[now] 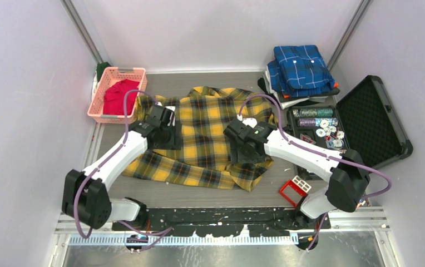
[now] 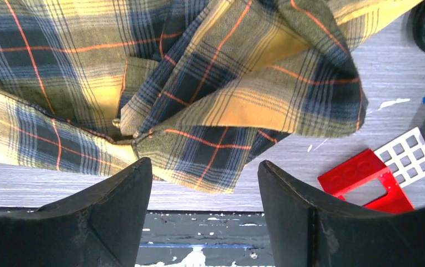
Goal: Fold and stack the mixed laundry pile
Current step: Flatten out the shirt at the center of the board.
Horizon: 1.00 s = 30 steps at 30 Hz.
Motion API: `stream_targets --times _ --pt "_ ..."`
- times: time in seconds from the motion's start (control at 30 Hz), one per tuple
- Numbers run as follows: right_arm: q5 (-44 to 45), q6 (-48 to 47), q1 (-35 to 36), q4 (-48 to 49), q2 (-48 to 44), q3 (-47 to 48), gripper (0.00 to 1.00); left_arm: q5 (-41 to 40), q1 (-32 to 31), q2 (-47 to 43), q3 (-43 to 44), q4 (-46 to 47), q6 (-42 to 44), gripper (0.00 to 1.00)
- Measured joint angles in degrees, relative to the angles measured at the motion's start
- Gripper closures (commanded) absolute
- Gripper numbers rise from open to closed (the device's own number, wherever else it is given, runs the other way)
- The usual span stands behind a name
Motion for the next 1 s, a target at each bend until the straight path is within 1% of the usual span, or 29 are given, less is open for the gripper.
stream_targets --times 0.07,0.17,0.3,0.37,0.4,0.43,0.47,0.5,0.53,0.57,0.63,0.7,0.73,0.77,0.87,1.0 --pt "0.85 1.70 1.77 -1.14 0.17 0.00 0.25 0.33 -0.63 -3.17 -1.49 -1.57 -0.04 0.38" --pt "3.02 4.37 2.10 -1.51 1.27 0.13 0.25 0.44 -0.92 -7.65 -2.05 -2.91 -0.07 0.37" --pt "6.32 7.82 2.03 -1.14 5.79 1.77 0.24 0.44 -0.92 -12.57 -2.21 -3.65 -0.11 0.37" --pt "7.85 9.35 1.99 -0.57 8.22 2.49 0.25 0.44 -0.96 -13.77 -2.27 -3.78 -0.26 0.37" --pt "8.76 10.36 1.99 -0.15 9.53 2.62 0.27 0.44 -0.98 -14.23 -2.38 -3.74 -0.37 0.37" --pt "9.35 10.99 1.99 -0.07 10.14 2.62 0.31 0.44 -1.03 -14.51 -2.54 -3.72 -0.55 0.37" --pt "10.21 11.87 1.99 -0.11 10.73 2.62 0.39 0.46 -1.07 -14.78 -2.80 -3.72 -0.85 0.37" --pt "11.04 12.72 1.99 -0.11 10.97 2.62 0.44 0.48 -1.11 -15.02 -3.21 -3.72 -1.11 0.38" --pt "11.65 13.42 1.99 -0.11 10.97 2.58 0.46 0.48 -1.14 -15.19 -3.45 -3.85 -1.27 0.38" --pt "12.24 13.99 1.99 -0.20 10.95 2.58 0.53 0.48 -1.14 -15.37 -3.69 -3.91 -1.33 0.38" --pt "13.49 15.52 1.99 -0.13 10.93 2.43 0.73 0.48 -1.11 -15.78 -4.00 -3.91 -1.38 0.38" --pt "14.32 16.72 1.97 -0.15 10.75 1.62 0.91 0.50 -1.14 -16.26 -4.07 -3.91 -1.40 0.39" --pt "14.56 17.16 1.97 -0.17 10.51 1.05 0.97 0.52 -1.14 -16.39 -4.07 -3.87 -1.40 0.39" --pt "14.73 17.42 1.97 -0.28 10.23 0.57 0.99 0.57 -1.14 -16.50 -4.07 -3.85 -1.44 0.39" --pt "15.50 18.75 1.86 -0.63 8.20 -1.25 0.99 0.66 -1.14 -16.52 -4.09 -3.82 -1.57 0.41" --pt "17.03 19.78 0.70 -1.86 1.97 -4.72 0.99 0.07 -1.14 -16.70 -4.22 -3.72 -2.38 0.46"
